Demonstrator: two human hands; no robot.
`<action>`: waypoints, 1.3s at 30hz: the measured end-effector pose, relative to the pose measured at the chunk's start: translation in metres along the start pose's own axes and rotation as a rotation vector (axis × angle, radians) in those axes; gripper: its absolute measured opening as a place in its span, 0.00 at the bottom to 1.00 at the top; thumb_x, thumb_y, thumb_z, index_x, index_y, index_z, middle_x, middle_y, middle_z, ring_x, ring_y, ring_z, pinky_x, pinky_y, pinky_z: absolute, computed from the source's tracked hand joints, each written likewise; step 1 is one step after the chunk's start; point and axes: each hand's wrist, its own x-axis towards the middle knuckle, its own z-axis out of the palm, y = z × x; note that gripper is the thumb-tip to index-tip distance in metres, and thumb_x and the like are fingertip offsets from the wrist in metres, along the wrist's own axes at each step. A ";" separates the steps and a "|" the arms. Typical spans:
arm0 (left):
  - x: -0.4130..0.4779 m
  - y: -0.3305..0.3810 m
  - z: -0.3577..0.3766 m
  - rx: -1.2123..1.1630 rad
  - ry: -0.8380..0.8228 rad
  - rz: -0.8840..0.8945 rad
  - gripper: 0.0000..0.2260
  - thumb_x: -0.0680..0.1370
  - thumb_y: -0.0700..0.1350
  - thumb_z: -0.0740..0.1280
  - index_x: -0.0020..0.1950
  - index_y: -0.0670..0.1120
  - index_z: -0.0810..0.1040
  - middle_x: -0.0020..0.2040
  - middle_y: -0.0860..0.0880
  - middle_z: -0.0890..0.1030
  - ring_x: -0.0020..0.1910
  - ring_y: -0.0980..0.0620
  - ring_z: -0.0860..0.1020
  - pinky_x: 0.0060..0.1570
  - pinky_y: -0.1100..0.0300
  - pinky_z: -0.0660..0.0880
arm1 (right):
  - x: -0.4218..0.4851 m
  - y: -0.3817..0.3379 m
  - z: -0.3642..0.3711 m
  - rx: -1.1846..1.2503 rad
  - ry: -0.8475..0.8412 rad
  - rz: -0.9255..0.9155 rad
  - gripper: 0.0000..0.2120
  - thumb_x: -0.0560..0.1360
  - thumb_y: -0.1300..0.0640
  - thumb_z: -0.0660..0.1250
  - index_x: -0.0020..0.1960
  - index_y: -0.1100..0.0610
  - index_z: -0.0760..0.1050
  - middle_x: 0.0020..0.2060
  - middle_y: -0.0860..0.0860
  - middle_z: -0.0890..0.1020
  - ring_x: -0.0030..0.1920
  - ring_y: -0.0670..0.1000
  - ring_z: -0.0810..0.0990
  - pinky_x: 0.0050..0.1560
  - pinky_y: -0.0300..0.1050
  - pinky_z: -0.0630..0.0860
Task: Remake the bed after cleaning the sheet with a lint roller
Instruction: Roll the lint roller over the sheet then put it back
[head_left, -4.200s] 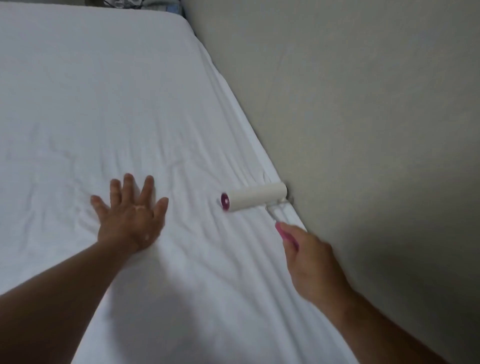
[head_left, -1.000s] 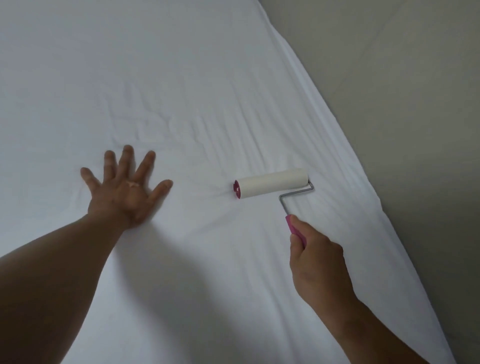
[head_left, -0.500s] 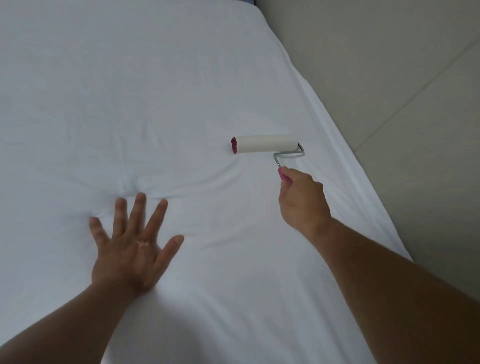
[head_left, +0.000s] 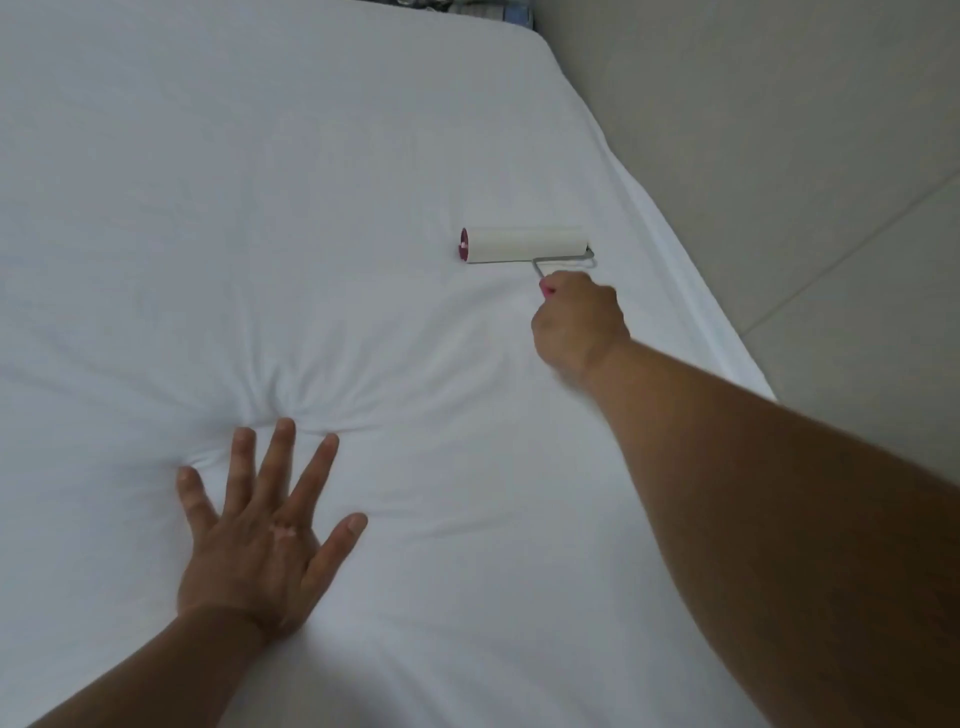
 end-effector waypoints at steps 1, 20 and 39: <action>0.000 0.000 0.000 0.000 0.005 -0.007 0.34 0.78 0.71 0.43 0.81 0.59 0.45 0.83 0.48 0.47 0.81 0.41 0.43 0.71 0.27 0.45 | -0.013 0.010 0.006 0.025 0.013 0.001 0.11 0.73 0.59 0.57 0.50 0.51 0.76 0.53 0.55 0.78 0.51 0.60 0.76 0.47 0.43 0.70; 0.000 -0.045 -0.066 0.073 -0.037 0.026 0.43 0.65 0.81 0.32 0.78 0.67 0.40 0.82 0.53 0.45 0.80 0.45 0.44 0.71 0.35 0.50 | -0.311 0.158 -0.014 -0.045 0.136 -0.079 0.18 0.73 0.56 0.68 0.56 0.35 0.81 0.36 0.48 0.87 0.36 0.47 0.82 0.38 0.36 0.77; 0.025 -0.080 -0.018 -0.028 -0.059 -0.069 0.40 0.67 0.78 0.28 0.75 0.62 0.27 0.79 0.48 0.29 0.77 0.38 0.30 0.68 0.25 0.39 | -0.040 -0.137 0.042 0.011 -0.036 -0.082 0.11 0.75 0.60 0.60 0.55 0.51 0.75 0.54 0.52 0.78 0.53 0.58 0.78 0.44 0.42 0.69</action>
